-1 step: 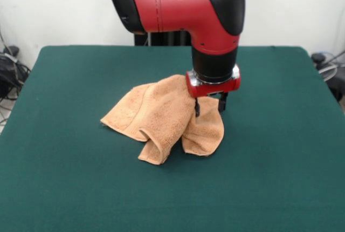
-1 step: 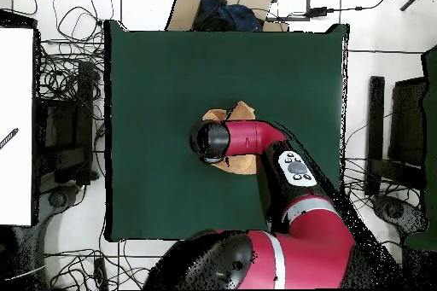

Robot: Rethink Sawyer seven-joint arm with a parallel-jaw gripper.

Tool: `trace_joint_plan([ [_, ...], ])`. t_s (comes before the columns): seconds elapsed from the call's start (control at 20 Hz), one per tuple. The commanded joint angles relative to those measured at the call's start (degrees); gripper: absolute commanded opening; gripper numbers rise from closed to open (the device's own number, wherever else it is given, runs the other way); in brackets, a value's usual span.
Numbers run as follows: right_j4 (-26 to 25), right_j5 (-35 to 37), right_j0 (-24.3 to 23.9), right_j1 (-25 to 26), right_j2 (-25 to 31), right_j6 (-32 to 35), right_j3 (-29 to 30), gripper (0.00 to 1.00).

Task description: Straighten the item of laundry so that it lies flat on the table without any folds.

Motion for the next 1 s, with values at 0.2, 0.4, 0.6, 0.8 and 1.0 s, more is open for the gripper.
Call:
trace_joint_plan([
  [0.2,-0.3,-2.92,-0.86,0.23,1.55,4.6,2.01,1.0],
  [0.4,-0.25,-3.32,-0.89,0.24,1.47,4.94,2.25,1.0],
  [0.6,-0.07,-3.74,-0.56,-0.09,1.27,5.7,2.38,1.0],
  [0.8,0.18,-3.38,-0.96,-0.17,1.58,5.43,2.69,1.0],
  [1.0,0.39,-3.9,-0.97,-0.53,1.56,5.98,2.93,1.0],
])
